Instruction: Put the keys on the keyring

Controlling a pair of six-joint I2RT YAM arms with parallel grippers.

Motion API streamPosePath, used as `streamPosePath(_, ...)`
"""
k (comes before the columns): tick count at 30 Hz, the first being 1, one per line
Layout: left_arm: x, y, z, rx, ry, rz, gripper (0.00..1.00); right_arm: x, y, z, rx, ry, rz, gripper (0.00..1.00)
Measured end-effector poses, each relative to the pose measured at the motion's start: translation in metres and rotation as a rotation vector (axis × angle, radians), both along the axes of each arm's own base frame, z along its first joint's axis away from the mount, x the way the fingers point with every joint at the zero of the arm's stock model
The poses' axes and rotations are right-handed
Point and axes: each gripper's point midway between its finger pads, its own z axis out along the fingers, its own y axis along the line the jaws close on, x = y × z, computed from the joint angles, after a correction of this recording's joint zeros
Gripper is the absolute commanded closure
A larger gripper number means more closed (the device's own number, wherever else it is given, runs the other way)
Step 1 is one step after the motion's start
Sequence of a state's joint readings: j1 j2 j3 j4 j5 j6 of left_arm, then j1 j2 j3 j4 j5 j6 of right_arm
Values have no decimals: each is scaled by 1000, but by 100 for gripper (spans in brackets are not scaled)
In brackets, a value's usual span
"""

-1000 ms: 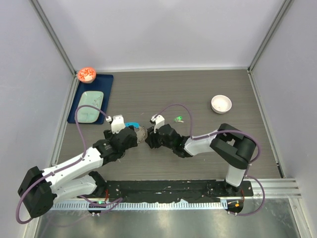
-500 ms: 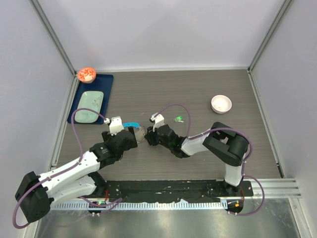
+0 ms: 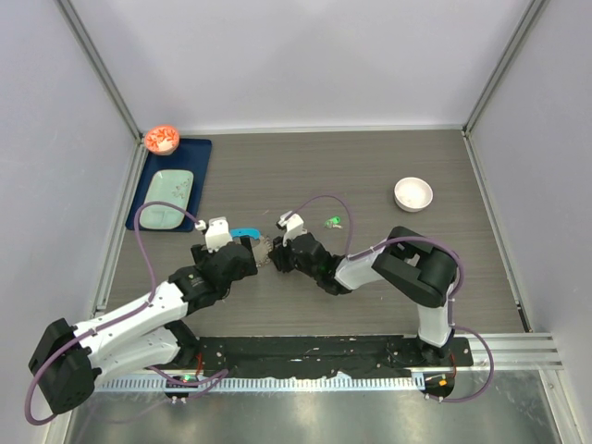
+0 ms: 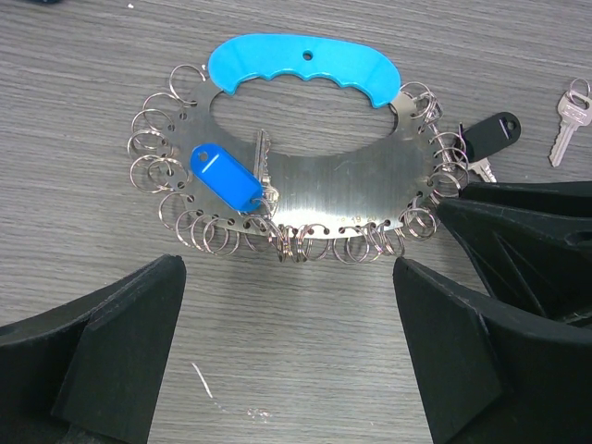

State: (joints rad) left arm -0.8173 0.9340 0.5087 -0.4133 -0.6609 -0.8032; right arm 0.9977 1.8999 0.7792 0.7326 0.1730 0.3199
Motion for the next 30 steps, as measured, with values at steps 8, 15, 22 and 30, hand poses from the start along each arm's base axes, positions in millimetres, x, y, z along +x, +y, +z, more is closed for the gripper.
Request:
streamPosePath(8,0,0,-2,2,3,-1,0,0,1,-10,-20,-4,7,78)
streamPosePath(15,0,-1,-3,0,4,-2,0,2,1,-9,-33,-22,13,89)
streamPosePath(22,-2,2,-6,4,4,-5,0,3,0,-9,-54,-44,24,99)
streamPosePath(30,-5,6,-2,-13,-50,-35,0,-1,3,-4,-131,-82,115,99)
